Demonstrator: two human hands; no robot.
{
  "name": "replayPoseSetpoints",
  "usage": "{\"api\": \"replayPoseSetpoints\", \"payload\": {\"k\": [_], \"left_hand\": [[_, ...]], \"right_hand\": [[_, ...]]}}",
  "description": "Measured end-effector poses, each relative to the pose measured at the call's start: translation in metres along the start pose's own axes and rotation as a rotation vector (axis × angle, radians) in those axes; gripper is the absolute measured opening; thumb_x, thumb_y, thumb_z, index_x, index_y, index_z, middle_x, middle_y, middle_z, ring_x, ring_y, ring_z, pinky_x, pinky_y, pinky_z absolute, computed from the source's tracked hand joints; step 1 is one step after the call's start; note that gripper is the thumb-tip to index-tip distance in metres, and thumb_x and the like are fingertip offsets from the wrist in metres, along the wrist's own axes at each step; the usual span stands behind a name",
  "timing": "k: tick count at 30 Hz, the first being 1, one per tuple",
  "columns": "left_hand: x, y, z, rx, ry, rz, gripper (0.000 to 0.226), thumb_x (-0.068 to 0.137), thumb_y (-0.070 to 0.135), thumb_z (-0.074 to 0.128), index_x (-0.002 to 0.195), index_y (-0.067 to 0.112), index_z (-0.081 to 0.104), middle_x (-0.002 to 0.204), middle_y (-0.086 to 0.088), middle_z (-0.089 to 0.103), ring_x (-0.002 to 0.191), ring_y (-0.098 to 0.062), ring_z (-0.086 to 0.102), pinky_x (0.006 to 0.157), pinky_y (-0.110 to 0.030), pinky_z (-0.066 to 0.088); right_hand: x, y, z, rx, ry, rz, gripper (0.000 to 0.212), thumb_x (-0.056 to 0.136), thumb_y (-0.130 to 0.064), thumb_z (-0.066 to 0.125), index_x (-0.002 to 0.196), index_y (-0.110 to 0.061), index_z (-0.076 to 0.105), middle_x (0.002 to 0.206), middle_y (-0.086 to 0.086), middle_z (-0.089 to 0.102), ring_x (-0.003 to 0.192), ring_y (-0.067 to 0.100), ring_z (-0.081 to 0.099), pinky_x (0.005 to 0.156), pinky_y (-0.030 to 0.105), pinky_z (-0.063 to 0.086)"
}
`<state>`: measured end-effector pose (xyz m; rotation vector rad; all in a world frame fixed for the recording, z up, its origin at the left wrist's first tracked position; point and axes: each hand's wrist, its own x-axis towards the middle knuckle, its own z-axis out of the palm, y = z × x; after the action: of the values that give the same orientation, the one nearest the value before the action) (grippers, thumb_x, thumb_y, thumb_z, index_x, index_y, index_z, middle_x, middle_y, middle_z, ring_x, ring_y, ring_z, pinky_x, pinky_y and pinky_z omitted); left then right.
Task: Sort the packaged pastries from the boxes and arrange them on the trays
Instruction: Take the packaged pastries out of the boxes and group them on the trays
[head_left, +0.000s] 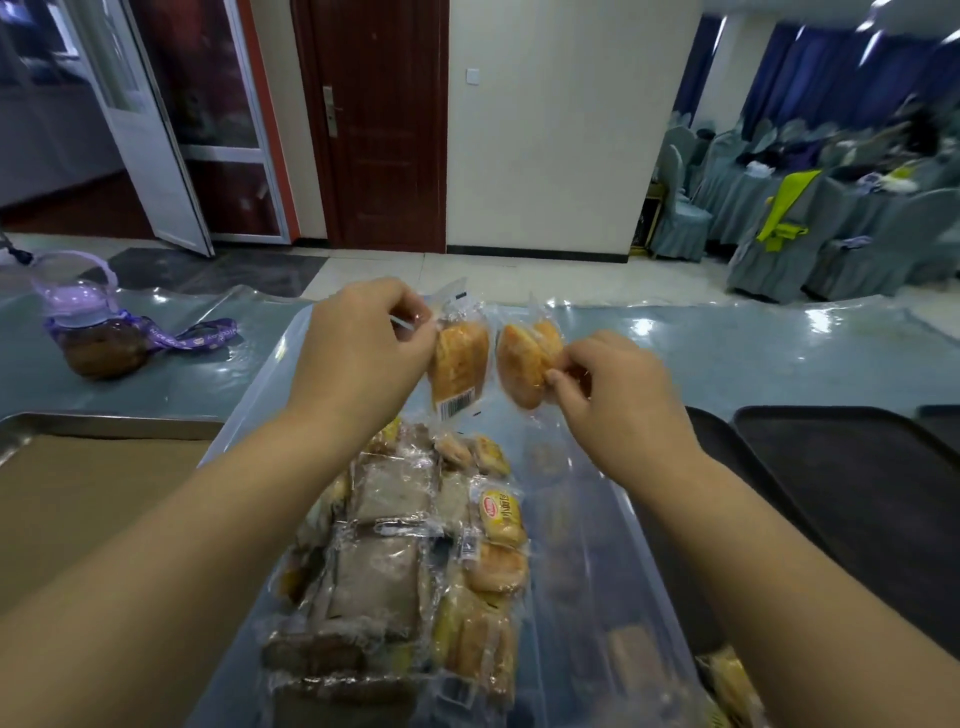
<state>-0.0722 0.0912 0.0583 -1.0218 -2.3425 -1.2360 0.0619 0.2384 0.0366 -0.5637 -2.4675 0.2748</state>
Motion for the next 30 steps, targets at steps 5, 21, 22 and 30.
{"api": "replayPoseSetpoints", "payload": {"k": [5, 21, 22, 30], "left_hand": [[-0.023, 0.066, 0.006, -0.059, 0.020, 0.109, 0.011, 0.084, 0.023, 0.068, 0.075, 0.026, 0.061, 0.072, 0.019, 0.056, 0.069, 0.002, 0.056, 0.059, -0.007, 0.042], [-0.155, 0.226, 0.188, -0.158, -0.358, -0.085, 0.008, 0.080, 0.024, 0.070, 0.077, 0.029, 0.064, 0.076, 0.012, 0.063, 0.074, -0.001, 0.059, 0.067, -0.020, 0.049], [-0.167, 0.229, 0.202, -0.168, -0.379, -0.119, 0.008, 0.080, 0.025, 0.070, 0.076, 0.029, 0.064, 0.076, 0.013, 0.063, 0.073, -0.001, 0.059, 0.066, -0.019, 0.049], [-0.239, 0.234, 0.291, -0.314, -0.469, -0.453, 0.010, 0.082, 0.015, 0.069, 0.079, 0.023, 0.063, 0.079, 0.003, 0.065, 0.072, -0.010, 0.063, 0.061, -0.019, 0.052]], "right_hand": [[-0.032, 0.030, -0.041, 0.070, 0.166, 0.022, 0.006, 0.087, -0.016, 0.063, 0.083, -0.015, 0.067, 0.080, -0.005, 0.052, 0.070, 0.009, 0.047, 0.059, 0.011, 0.034], [-0.187, 0.254, -0.123, 0.060, -0.068, 0.127, 0.003, 0.087, -0.021, 0.064, 0.086, -0.023, 0.066, 0.083, -0.014, 0.053, 0.077, 0.000, 0.051, 0.065, 0.010, 0.040], [-0.198, 0.267, -0.124, 0.054, -0.091, 0.142, 0.004, 0.087, -0.020, 0.064, 0.085, -0.023, 0.066, 0.083, -0.013, 0.054, 0.076, 0.001, 0.051, 0.065, 0.011, 0.041], [-0.258, 0.348, -0.114, -0.080, -0.265, 0.225, 0.011, 0.090, -0.020, 0.058, 0.087, -0.014, 0.067, 0.086, -0.005, 0.052, 0.072, 0.012, 0.052, 0.063, 0.028, 0.048]]}}
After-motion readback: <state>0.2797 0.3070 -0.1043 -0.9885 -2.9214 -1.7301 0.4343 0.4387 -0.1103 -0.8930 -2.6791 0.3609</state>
